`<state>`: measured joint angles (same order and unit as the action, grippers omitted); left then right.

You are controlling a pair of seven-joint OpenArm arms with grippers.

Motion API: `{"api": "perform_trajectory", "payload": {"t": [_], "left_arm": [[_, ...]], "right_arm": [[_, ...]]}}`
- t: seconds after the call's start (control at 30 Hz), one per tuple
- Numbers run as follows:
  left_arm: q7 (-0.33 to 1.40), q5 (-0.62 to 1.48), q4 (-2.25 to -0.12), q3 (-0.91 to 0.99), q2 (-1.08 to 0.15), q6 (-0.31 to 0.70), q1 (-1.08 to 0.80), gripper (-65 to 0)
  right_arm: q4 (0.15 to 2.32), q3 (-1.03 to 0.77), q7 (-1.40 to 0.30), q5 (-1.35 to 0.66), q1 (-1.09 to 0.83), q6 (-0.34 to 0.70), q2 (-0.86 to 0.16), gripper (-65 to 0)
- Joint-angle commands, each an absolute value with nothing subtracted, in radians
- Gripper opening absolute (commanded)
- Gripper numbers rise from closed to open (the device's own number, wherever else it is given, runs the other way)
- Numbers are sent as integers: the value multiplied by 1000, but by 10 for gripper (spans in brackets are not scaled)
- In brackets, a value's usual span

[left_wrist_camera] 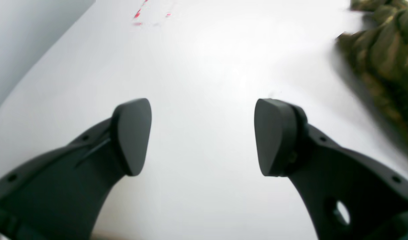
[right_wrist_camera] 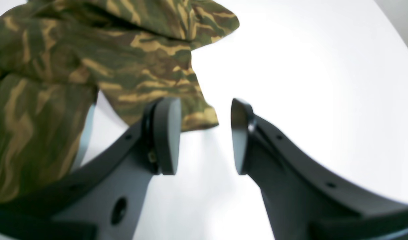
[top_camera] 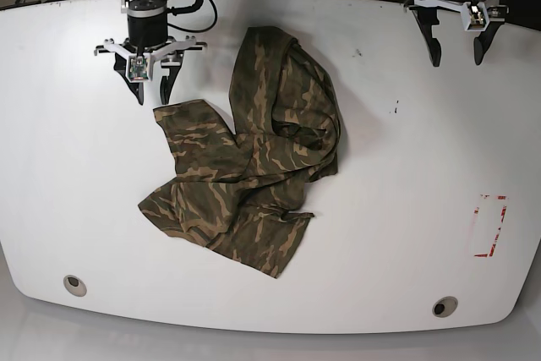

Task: Layout the t-shirt on the table in an organized manner, then fold the t-shirt properly
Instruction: 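Move the right gripper down toward the edge of the camouflage shirt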

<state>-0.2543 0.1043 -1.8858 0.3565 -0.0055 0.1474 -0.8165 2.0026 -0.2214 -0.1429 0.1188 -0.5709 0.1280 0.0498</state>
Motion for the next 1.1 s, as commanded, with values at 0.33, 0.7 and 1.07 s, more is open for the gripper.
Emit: {"api": "perform_trajectory", "payload": {"t": [0.33,0.7,1.07], "left_arm": [[-282,105,-1903,358,-13,143,-753,-193],[-280,105,-1903,294,-65,143,-723,-193],[-186,105,-1903,260,-68,143,-647,-193]], "right_arm": [[2022,-223,-430,110,-344,189,48,-304],[1965,-257,-641,-41,-131,208,25,-259],[1748,-389,-725,-266,12,234,-16,-259]]}}
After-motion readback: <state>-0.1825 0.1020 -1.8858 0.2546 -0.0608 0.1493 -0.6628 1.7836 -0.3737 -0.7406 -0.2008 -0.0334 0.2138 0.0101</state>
